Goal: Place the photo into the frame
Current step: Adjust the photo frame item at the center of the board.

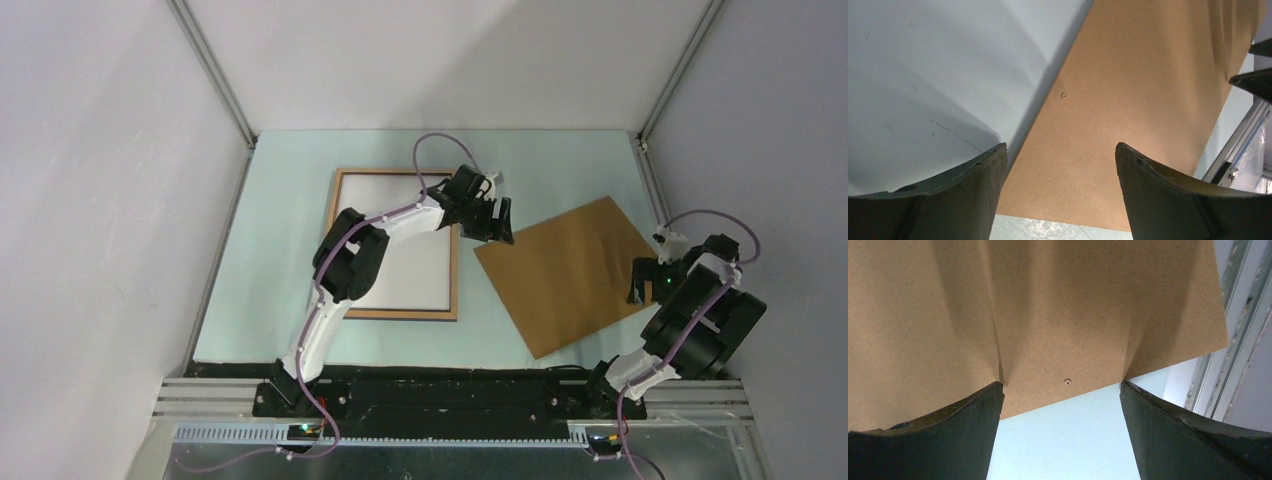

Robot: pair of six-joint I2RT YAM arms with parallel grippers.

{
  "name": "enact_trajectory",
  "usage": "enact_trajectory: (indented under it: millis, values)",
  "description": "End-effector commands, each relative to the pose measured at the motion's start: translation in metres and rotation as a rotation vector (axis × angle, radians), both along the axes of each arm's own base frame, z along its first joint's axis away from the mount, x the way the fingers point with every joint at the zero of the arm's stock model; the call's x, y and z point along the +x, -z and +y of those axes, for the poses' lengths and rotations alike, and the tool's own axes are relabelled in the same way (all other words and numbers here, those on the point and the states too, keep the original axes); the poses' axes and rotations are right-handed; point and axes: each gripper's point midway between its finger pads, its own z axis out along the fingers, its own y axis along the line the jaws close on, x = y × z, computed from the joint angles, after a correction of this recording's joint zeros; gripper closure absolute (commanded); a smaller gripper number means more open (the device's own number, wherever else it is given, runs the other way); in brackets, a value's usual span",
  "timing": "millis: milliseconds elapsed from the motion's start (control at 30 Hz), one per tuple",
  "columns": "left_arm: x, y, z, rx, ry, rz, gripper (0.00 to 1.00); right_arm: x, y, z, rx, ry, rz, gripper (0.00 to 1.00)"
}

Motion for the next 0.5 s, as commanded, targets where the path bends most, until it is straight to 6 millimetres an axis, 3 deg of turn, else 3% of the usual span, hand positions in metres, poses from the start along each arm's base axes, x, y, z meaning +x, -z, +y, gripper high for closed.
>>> enact_trajectory:
  millis: [0, 267, 467]
  values:
    - [-0.029, 0.009, 0.011, 0.026, 0.034, 0.072, 0.14, -0.002, 0.026, 0.023, 0.121, 0.033, 0.079, 0.09]
    - [-0.036, 0.002, 0.019, 0.014, 0.102, 0.047, 0.14, 0.045, 0.025, 0.035, 0.162, 0.028, 0.087, 0.1]
    - [-0.045, 0.003, 0.019, -0.017, 0.138, 0.092, 0.15, 0.091, 0.021, 0.048, 0.172, 0.015, 0.075, 0.1]
